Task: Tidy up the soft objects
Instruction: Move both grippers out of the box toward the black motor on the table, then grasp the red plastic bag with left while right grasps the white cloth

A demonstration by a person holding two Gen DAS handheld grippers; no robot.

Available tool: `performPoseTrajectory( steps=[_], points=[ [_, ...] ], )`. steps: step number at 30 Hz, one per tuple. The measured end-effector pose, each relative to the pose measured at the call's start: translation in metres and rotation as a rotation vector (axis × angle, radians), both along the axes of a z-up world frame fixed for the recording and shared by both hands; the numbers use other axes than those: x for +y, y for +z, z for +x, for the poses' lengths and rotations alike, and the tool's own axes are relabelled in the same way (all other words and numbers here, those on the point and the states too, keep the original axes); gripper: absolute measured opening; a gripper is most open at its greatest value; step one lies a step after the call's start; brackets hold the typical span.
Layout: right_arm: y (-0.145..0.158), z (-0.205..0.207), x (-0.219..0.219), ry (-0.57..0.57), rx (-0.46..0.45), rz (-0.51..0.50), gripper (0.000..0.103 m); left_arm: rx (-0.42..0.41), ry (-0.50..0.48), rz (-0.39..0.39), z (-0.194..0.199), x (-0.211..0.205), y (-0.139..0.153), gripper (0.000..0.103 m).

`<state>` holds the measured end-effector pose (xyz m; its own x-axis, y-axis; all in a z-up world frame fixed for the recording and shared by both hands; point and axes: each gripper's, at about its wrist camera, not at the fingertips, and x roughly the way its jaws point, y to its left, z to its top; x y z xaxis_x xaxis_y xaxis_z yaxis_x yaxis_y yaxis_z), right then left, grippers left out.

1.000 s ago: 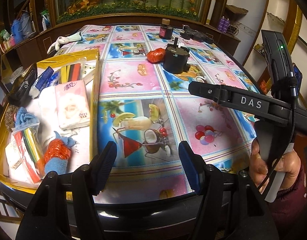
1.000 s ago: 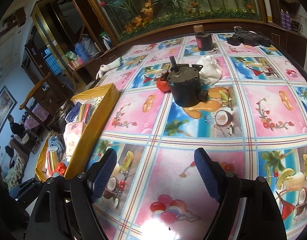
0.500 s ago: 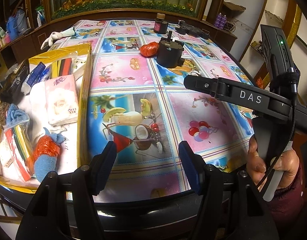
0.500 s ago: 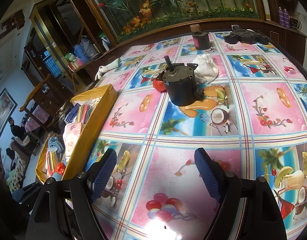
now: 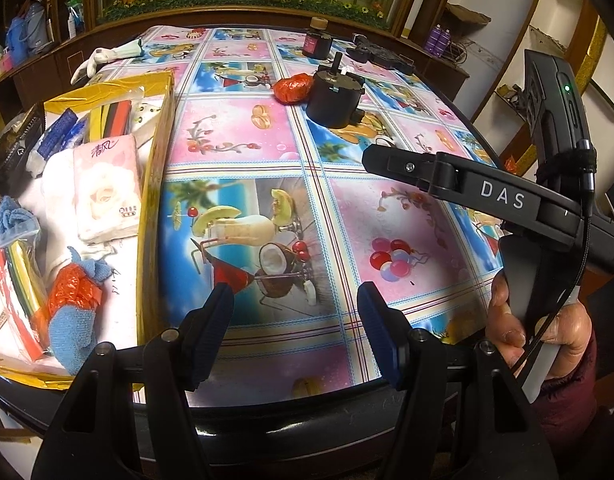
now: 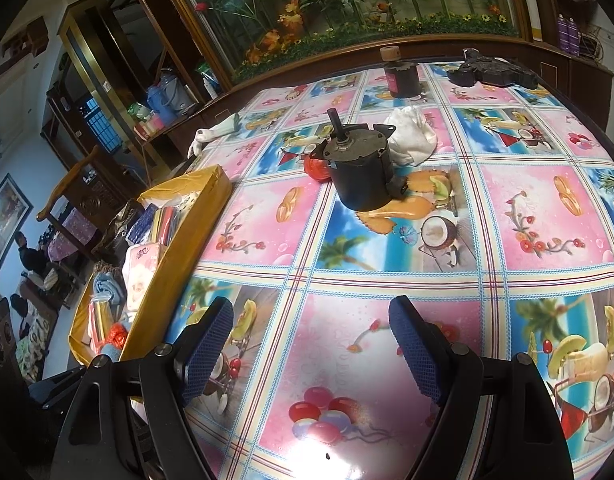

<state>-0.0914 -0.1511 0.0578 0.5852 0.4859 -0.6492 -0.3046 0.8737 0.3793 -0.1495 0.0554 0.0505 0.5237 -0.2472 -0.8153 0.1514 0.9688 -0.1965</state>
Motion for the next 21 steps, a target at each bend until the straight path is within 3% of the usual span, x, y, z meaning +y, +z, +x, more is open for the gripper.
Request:
performPoseTrajectory(
  steps=[15, 21],
  points=[
    [-0.002, 0.007, -0.001, -0.007, 0.008, -0.016, 0.081, 0.014, -0.011, -0.016, 0.008, 0.002, -0.004, 0.063],
    [-0.004, 0.01, -0.002, -0.005, 0.014, -0.026, 0.081, 0.017, -0.01, -0.062, 0.017, 0.011, 0.005, 0.063]
  ],
)
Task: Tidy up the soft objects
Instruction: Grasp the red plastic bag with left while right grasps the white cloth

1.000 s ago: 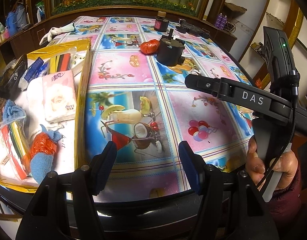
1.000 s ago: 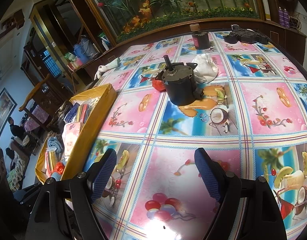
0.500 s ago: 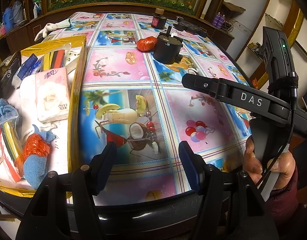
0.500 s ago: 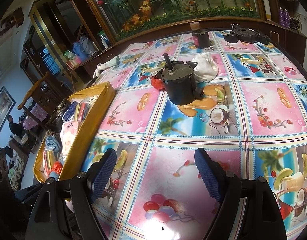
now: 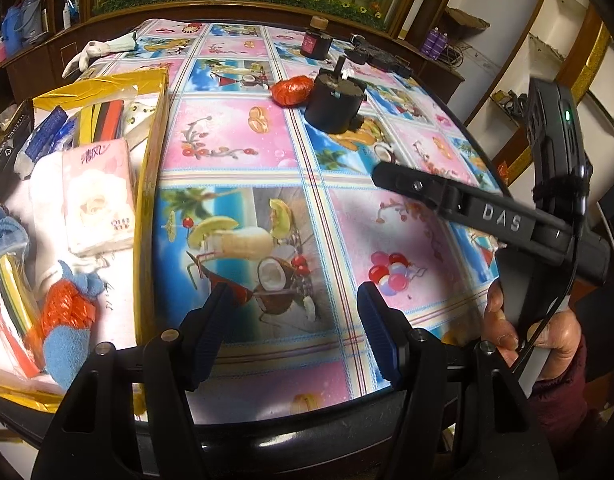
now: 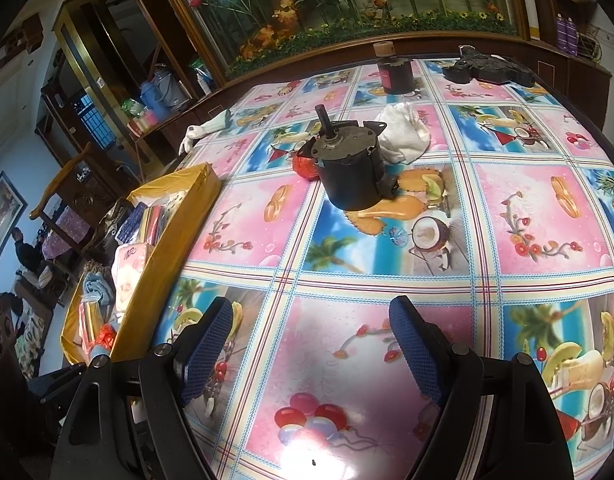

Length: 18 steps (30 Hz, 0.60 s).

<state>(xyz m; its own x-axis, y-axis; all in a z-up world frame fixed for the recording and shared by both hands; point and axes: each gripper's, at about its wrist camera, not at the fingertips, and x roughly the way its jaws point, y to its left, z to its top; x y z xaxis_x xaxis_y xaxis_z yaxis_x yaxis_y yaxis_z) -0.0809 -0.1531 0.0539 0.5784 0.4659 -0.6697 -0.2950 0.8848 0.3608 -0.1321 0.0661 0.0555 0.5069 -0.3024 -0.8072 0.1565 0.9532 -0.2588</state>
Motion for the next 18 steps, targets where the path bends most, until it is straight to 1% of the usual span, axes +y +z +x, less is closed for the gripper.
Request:
performPoseTrajectory(
  steps=[4, 8, 10, 13, 16, 18],
  points=[
    [0.001, 0.003, -0.013, -0.026, -0.007, -0.016, 0.081, -0.018, 0.028, -0.048, 0.015, 0.014, 0.016, 0.063],
    [-0.001, 0.012, -0.038, -0.086, 0.008, -0.023, 0.081, -0.05, 0.041, -0.041, 0.041, 0.021, 0.033, 0.063],
    [-0.002, 0.016, -0.051, -0.124, 0.021, -0.024, 0.081, -0.059, 0.033, -0.04, 0.058, 0.02, 0.037, 0.066],
    [0.0, 0.024, -0.067, -0.174, 0.035, -0.015, 0.081, -0.049, 0.032, -0.04, 0.089, 0.018, 0.036, 0.066],
    [0.006, 0.035, -0.074, -0.202, 0.043, -0.006, 0.081, -0.001, 0.015, -0.084, 0.123, 0.016, 0.026, 0.066],
    [0.011, 0.048, -0.079, -0.22, 0.051, 0.013, 0.081, 0.011, -0.017, -0.078, 0.148, 0.012, 0.017, 0.066]
  ],
)
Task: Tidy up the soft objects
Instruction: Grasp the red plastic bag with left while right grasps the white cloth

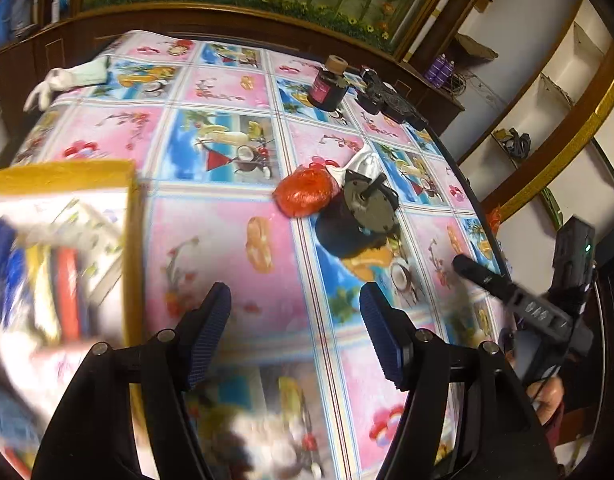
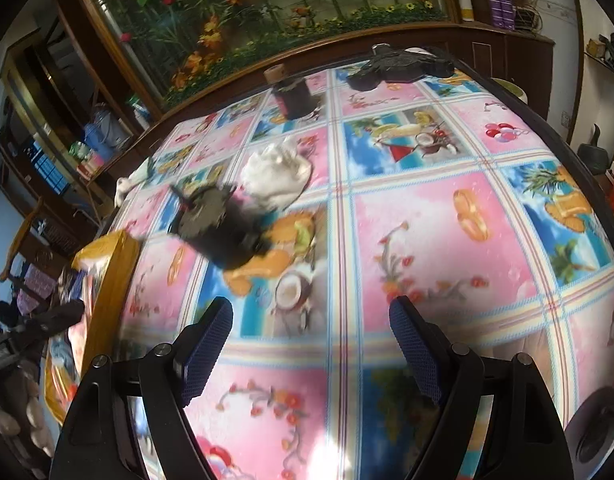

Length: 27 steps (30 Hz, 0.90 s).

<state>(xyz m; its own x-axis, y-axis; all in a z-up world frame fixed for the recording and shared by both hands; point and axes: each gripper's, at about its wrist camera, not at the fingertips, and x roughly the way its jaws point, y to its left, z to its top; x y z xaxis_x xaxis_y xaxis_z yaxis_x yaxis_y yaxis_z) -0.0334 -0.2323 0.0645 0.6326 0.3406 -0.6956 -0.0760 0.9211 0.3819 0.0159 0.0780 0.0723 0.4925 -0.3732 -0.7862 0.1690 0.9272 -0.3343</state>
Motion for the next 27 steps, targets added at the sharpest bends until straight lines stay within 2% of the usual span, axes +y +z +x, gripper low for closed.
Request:
performPoseTrajectory(
  steps=[2, 6, 9, 13, 19, 22, 24, 25, 26, 27],
  points=[
    [0.005, 0.018, -0.005, -0.01, 0.014, 0.051, 0.081, -0.015, -0.052, 0.044, 0.018, -0.008, -0.006, 0.066],
    [0.006, 0.064, -0.005, -0.015, 0.075, 0.134, 0.081, -0.093, -0.19, 0.297, 0.044, -0.031, -0.018, 0.066],
    [0.005, 0.096, 0.003, -0.016, 0.099, 0.144, 0.081, -0.131, -0.271, 0.368, 0.055, -0.038, -0.02, 0.066],
    [-0.007, 0.136, 0.018, 0.0, 0.143, 0.149, 0.081, -0.168, -0.354, 0.41, 0.07, -0.047, -0.02, 0.066],
    [-0.026, 0.176, 0.033, 0.018, 0.202, 0.16, 0.081, -0.149, -0.505, 0.484, 0.091, -0.071, -0.039, 0.065],
    [-0.034, 0.188, 0.039, 0.019, 0.209, 0.166, 0.081, -0.089, -0.548, 0.459, 0.105, -0.073, -0.048, 0.065],
    [-0.035, 0.19, 0.042, 0.019, 0.196, 0.156, 0.081, -0.077, -0.572, 0.427, 0.109, -0.074, -0.047, 0.065],
    [-0.035, 0.192, 0.044, 0.022, 0.191, 0.151, 0.081, -0.068, -0.576, 0.421, 0.111, -0.074, -0.048, 0.061],
    [-0.036, 0.192, 0.046, 0.026, 0.186, 0.146, 0.08, -0.063, -0.574, 0.394, 0.113, -0.073, -0.047, 0.054],
    [-0.036, 0.194, 0.048, 0.034, 0.18, 0.14, 0.072, -0.05, -0.564, 0.358, 0.115, -0.071, -0.046, 0.036]
  ],
)
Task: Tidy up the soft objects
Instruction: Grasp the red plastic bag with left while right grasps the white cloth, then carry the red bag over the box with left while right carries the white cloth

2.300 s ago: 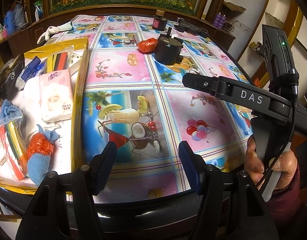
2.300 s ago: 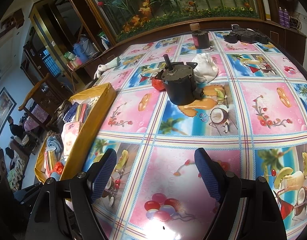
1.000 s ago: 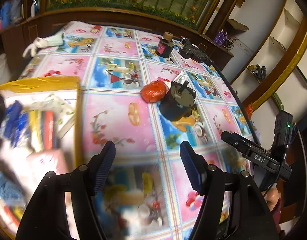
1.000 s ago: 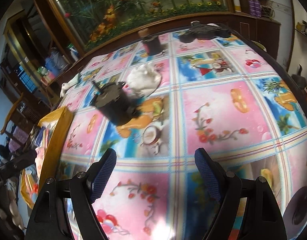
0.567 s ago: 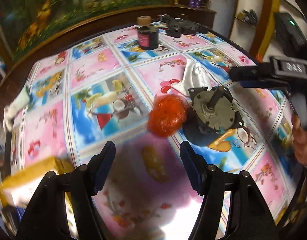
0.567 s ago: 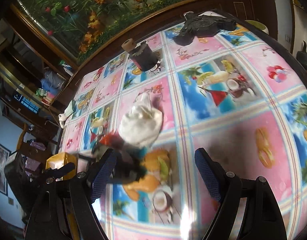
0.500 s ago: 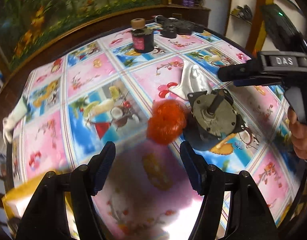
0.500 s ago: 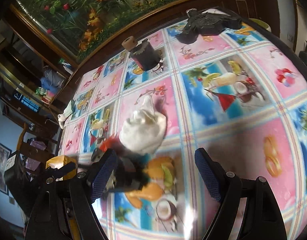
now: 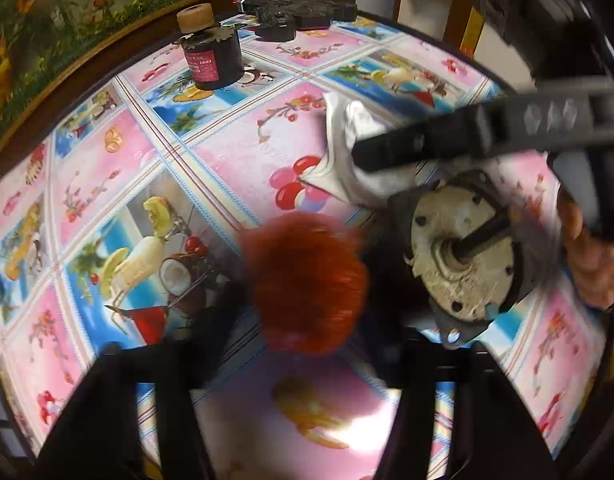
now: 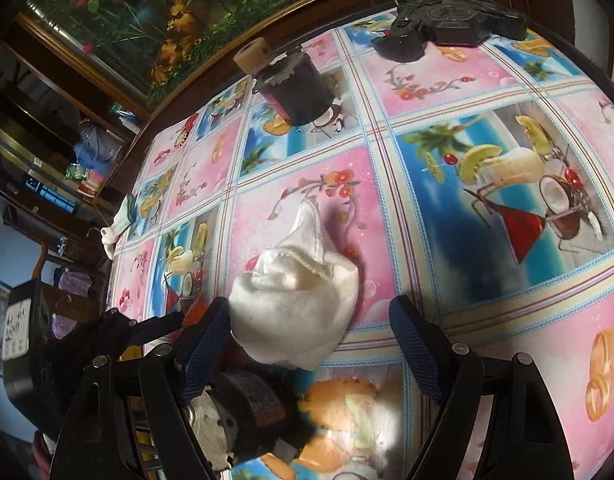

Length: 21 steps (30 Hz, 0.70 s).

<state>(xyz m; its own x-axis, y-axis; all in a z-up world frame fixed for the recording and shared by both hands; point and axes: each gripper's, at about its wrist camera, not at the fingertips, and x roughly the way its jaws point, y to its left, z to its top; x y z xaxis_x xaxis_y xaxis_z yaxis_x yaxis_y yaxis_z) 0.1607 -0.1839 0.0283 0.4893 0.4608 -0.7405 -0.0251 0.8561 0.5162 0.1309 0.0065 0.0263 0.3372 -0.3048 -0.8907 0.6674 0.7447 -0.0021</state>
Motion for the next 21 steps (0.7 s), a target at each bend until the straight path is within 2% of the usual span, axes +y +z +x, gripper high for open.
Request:
performPoseTrajectory(
  steps=[1, 3, 7, 10, 21],
  points=[
    [0.0, -0.002, 0.003, 0.017, -0.006, -0.004, 0.056, 0.0, 0.018, -0.002, 0.0, 0.001, 0.0, 0.035],
    [-0.001, -0.003, 0.01, 0.058, -0.01, -0.023, 0.04, -0.006, 0.066, -0.018, 0.001, 0.005, -0.002, 0.034],
    [0.003, -0.011, 0.011, 0.065, -0.051, -0.054, 0.024, -0.021, 0.136, -0.036, 0.001, 0.011, -0.001, 0.033],
    [0.008, -0.016, 0.007, 0.054, -0.067, -0.044, 0.02, -0.039, 0.161, -0.064, -0.005, 0.015, 0.005, 0.033],
    [0.028, -0.057, -0.025, -0.001, -0.117, -0.01, 0.02, -0.103, 0.222, -0.156, -0.048, 0.033, 0.039, 0.033]
  ],
)
